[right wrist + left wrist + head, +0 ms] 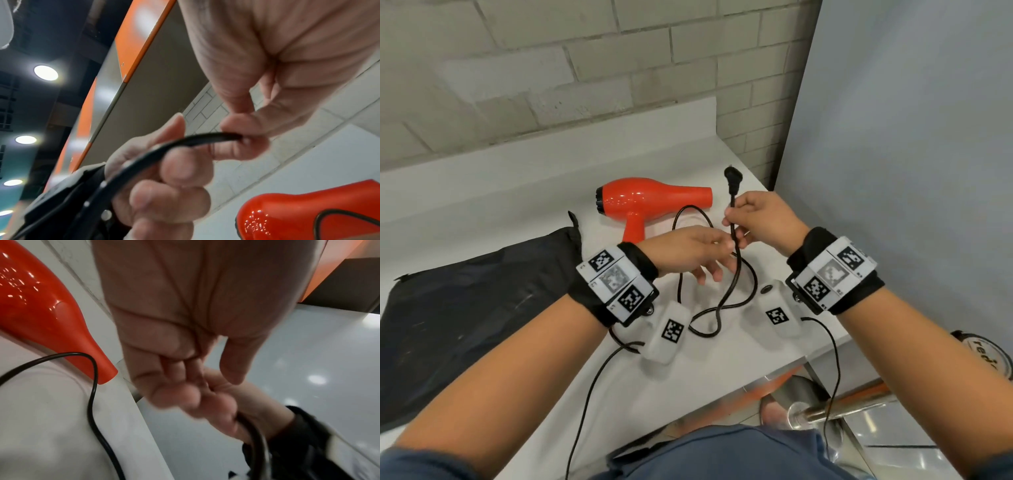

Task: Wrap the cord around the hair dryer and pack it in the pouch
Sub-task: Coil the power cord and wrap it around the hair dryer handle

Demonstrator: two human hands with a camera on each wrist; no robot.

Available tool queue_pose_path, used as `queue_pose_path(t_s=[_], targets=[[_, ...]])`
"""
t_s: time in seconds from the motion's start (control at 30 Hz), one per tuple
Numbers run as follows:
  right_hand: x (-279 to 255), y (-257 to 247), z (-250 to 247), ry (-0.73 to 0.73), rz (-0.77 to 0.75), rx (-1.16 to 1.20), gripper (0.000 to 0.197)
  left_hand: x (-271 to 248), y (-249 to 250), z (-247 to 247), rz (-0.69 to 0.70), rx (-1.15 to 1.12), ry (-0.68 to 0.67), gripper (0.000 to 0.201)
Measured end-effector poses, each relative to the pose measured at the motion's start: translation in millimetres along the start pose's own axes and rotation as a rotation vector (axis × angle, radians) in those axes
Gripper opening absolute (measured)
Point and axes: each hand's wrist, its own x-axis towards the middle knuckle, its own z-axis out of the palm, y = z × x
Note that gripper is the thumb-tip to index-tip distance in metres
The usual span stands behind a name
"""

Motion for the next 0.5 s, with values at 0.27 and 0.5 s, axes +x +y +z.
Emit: queue_pose_path(t_s=[0.27, 0.5], targets=[[23, 10, 17, -0.172, 0.066, -0.326, 0.017, -25, -7, -10, 0.037, -0.167, 0.166, 0.014], [33, 38, 18, -0.294, 0.206, -1.196, 0.032, -36, -6, -31, 0.004, -0.070, 0.290, 0.019]])
